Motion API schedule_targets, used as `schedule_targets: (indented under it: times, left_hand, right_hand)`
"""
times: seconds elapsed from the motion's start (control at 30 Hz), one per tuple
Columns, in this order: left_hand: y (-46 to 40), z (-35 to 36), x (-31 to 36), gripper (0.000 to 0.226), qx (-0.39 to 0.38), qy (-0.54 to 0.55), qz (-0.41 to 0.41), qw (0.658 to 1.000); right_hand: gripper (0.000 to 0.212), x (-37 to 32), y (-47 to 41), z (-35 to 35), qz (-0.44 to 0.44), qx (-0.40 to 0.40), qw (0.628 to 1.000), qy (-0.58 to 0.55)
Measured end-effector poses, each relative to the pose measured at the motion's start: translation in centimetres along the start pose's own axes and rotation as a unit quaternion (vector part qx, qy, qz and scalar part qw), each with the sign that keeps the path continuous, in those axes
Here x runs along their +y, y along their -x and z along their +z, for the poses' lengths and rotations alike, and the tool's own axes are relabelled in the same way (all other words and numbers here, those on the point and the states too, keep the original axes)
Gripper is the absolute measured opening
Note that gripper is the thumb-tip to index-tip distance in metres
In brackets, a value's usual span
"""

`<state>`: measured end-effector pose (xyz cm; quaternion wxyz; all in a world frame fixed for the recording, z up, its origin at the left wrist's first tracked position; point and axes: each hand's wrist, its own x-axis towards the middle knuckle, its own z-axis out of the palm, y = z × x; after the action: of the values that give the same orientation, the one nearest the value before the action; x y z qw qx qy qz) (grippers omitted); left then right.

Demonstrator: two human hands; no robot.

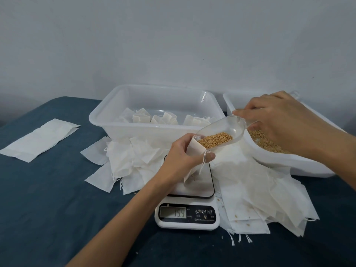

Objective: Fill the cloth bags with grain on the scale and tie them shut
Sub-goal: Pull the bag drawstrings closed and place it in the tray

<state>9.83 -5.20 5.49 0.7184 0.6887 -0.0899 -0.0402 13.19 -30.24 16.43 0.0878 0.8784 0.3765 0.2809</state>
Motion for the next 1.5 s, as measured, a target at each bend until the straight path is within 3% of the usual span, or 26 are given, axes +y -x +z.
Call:
schedule_targets:
  times: [1.5]
  left_hand:
    - [-0.20, -0.53, 0.30, 0.048, -0.035, 0.015, 0.010, 0.999]
  right_hand:
    - [0.060, 0.05, -0.14, 0.05, -0.008, 0.017, 1.000, 0.016]
